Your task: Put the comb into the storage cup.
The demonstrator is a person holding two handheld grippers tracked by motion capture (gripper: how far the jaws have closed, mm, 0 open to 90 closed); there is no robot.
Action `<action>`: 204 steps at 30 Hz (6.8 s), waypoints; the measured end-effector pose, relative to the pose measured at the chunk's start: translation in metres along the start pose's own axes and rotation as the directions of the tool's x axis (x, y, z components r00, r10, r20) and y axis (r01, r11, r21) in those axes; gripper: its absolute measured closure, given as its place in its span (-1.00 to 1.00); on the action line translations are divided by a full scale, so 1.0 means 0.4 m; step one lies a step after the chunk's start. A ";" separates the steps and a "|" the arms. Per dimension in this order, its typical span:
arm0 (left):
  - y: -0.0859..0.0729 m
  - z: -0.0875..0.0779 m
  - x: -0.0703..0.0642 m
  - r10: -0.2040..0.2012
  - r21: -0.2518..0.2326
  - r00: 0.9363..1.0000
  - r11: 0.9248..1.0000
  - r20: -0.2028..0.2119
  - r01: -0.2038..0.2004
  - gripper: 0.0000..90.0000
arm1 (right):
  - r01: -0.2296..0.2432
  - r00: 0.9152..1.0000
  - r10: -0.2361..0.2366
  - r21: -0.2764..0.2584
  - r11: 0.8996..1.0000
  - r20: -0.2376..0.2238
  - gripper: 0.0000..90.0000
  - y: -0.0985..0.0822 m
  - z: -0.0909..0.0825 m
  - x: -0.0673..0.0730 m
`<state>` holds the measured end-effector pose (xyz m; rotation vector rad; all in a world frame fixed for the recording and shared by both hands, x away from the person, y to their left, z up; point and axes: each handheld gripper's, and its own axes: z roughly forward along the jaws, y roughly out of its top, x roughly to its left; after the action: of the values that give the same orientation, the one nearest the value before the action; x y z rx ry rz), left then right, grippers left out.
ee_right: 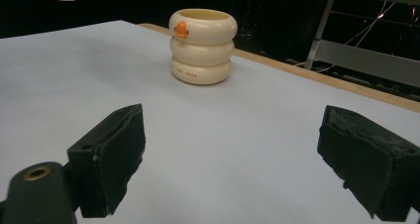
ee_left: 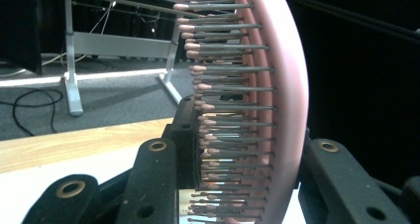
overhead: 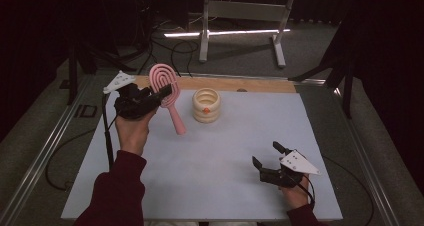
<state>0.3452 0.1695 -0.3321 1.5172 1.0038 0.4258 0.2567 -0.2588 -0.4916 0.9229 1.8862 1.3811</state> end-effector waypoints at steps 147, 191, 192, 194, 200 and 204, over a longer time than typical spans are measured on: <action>0.080 0.290 -0.015 0.009 -0.030 0.992 0.999 -0.123 -0.013 0.43 | -0.079 0.997 0.079 0.002 0.997 0.007 -0.70 -0.007 0.002 -0.020; 0.038 0.372 0.002 -0.021 -0.077 0.991 0.997 -0.129 0.012 0.43 | -0.101 0.995 0.101 -0.008 0.995 -0.016 -0.71 -0.001 -0.001 -0.019; 0.038 0.372 0.002 -0.021 -0.077 0.991 0.997 -0.129 0.012 0.43 | -0.101 0.995 0.101 -0.008 0.995 -0.016 -0.71 -0.001 -0.001 -0.019; 0.032 0.378 0.000 -0.016 -0.075 0.991 0.997 -0.134 0.006 0.43 | -0.100 0.995 0.100 -0.004 0.995 -0.011 -0.71 -0.002 0.000 -0.020; 0.012 0.392 -0.010 0.010 -0.067 0.989 0.998 -0.148 -0.020 0.43 | -0.105 0.994 0.104 -0.009 0.994 -0.019 -0.71 0.000 -0.001 -0.017; 0.003 0.401 -0.016 0.017 -0.067 0.988 0.997 -0.151 -0.027 0.43 | -0.100 0.995 0.100 -0.007 0.995 -0.017 -0.71 -0.001 -0.001 -0.017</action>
<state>0.4629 0.0654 -0.3655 1.4519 1.0794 0.5916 0.2603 -0.2648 -0.4915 1.0174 1.8681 1.4581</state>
